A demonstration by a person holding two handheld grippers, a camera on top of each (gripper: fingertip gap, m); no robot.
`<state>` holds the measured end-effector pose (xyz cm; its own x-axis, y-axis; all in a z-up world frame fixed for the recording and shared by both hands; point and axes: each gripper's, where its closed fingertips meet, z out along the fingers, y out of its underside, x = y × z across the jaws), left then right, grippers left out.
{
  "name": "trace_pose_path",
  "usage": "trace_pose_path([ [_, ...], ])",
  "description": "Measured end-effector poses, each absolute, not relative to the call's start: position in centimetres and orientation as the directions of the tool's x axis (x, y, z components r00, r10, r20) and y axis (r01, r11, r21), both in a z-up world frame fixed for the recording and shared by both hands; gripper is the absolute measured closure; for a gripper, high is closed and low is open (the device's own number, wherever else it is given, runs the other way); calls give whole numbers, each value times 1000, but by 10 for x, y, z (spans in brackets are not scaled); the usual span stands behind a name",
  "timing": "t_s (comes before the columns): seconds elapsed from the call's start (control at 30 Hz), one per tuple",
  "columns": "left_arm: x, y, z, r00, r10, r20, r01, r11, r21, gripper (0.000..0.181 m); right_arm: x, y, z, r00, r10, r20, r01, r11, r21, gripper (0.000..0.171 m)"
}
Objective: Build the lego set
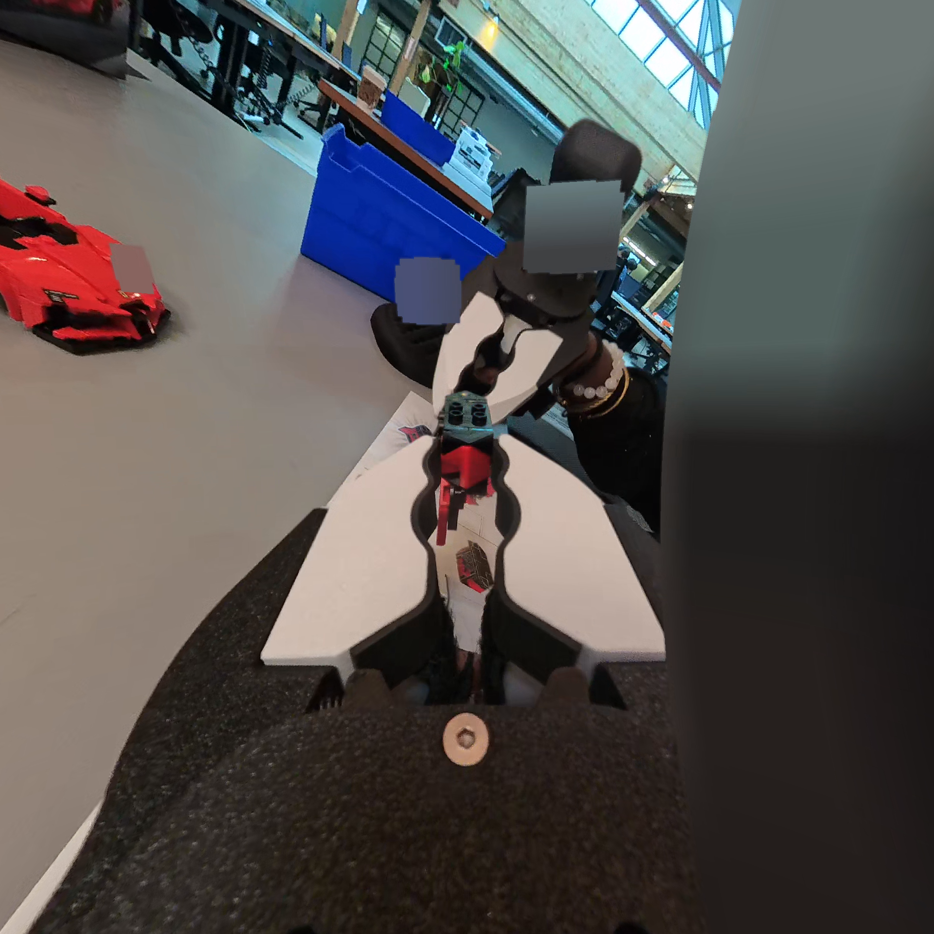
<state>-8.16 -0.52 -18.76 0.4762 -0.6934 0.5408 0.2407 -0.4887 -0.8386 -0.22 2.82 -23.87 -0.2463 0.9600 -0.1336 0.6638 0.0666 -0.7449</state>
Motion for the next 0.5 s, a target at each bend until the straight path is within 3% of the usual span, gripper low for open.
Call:
trace_pose_path([
  [0.33,-69,-15,-191,405,-731,549,183,-523,-832,163,1,14,-201,-419,870,-260,689,118,-715,154],
  [0.5,-58,-24,-189,324,-750,577,160,-557,-815,163,-6,7,-172,-537,768,-349,737,226,-637,154],
])
